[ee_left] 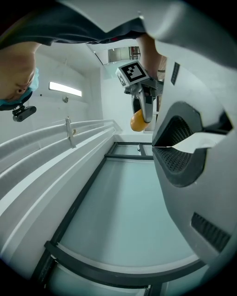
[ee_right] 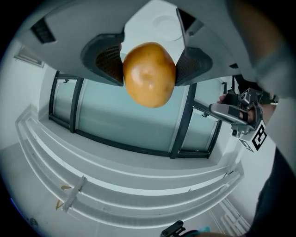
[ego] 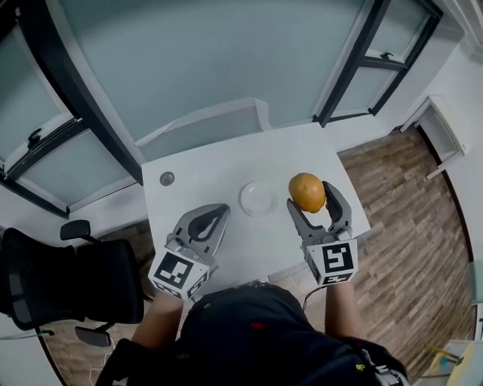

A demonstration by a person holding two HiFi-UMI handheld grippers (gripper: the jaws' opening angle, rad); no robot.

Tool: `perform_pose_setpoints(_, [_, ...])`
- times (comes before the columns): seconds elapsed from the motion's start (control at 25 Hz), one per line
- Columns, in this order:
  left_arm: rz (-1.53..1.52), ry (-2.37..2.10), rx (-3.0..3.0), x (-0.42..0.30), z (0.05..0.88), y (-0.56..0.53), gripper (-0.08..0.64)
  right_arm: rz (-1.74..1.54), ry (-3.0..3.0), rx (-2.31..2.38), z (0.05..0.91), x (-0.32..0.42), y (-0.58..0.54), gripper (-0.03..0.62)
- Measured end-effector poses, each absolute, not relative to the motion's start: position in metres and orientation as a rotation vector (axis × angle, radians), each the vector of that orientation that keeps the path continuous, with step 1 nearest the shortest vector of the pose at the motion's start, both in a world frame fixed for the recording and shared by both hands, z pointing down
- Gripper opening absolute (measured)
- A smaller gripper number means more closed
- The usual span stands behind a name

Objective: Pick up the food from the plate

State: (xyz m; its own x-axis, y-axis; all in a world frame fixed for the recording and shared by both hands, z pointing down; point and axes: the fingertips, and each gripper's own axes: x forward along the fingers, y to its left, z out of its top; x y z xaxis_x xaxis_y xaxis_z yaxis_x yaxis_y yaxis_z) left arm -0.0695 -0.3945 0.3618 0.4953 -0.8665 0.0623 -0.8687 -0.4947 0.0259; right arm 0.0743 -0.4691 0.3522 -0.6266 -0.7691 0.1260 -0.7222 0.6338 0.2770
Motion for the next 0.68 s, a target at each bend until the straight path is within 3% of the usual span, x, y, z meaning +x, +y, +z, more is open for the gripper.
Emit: perform_pose_setpoints(0.68, [0.063,-1.517,2.678,-0.058,0.362,-0.379,0.023,-0.435,-2.612,1.151,0.345,0.076,-0.434,0.362])
